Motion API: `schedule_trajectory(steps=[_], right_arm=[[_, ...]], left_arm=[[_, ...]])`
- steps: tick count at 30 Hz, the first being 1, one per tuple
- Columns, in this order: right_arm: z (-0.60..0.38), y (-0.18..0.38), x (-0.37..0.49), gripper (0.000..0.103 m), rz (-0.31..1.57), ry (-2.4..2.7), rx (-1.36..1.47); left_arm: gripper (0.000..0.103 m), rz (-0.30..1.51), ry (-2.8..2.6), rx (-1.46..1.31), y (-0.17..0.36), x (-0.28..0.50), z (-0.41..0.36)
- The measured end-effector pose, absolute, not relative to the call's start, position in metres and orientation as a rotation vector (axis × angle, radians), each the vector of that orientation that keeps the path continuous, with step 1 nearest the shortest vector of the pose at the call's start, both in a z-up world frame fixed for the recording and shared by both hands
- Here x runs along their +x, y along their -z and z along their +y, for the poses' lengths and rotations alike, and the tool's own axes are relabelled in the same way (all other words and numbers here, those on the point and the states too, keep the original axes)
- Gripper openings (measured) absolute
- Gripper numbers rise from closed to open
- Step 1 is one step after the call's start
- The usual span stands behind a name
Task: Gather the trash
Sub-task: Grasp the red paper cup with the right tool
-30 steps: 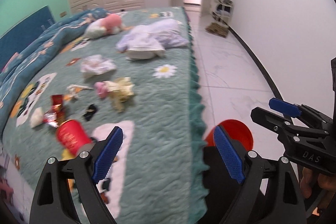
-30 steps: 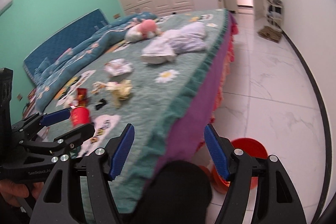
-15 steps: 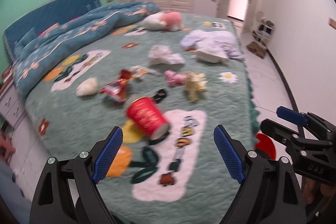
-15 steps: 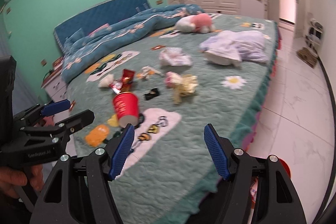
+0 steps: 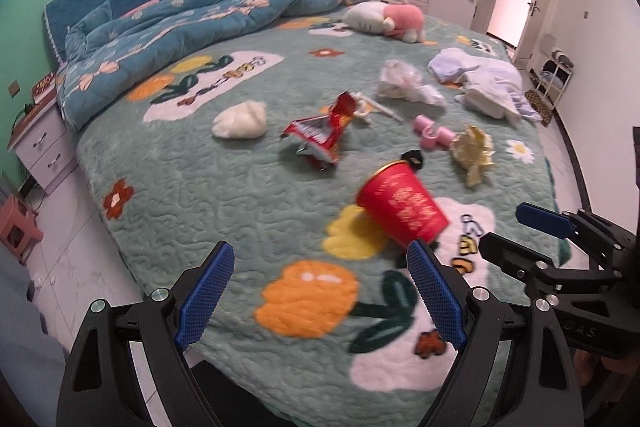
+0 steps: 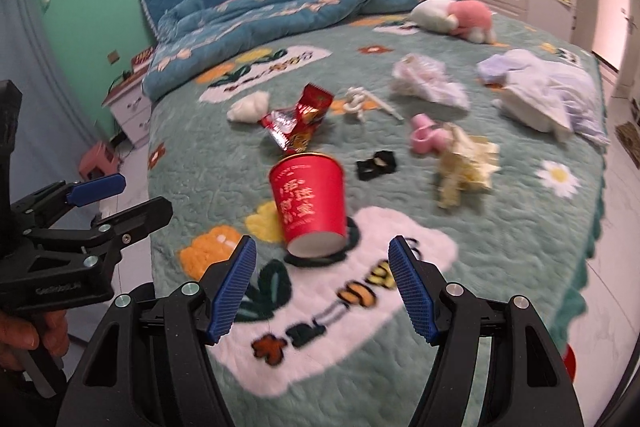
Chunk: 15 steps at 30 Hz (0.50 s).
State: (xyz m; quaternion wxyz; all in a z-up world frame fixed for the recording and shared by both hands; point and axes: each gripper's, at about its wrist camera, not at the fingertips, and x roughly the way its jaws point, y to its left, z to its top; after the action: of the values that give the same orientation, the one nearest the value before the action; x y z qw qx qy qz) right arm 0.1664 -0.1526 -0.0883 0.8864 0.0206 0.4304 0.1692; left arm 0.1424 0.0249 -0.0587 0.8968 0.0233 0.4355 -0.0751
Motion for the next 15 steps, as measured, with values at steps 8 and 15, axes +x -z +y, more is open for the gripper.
schedule_trajectory(steps=[8, 15], right_arm=[[-0.125, 0.124, 0.210, 0.069, 0.980, -0.391, -0.001], [-0.117, 0.148, 0.234, 0.069, 1.025, -0.390, -0.004]], left_arm=[[0.088, 0.955, 0.131, 0.031, 0.079, 0.169, 0.046], [0.088, 0.990, 0.127, 0.022, 0.093, 0.187, 0.052]])
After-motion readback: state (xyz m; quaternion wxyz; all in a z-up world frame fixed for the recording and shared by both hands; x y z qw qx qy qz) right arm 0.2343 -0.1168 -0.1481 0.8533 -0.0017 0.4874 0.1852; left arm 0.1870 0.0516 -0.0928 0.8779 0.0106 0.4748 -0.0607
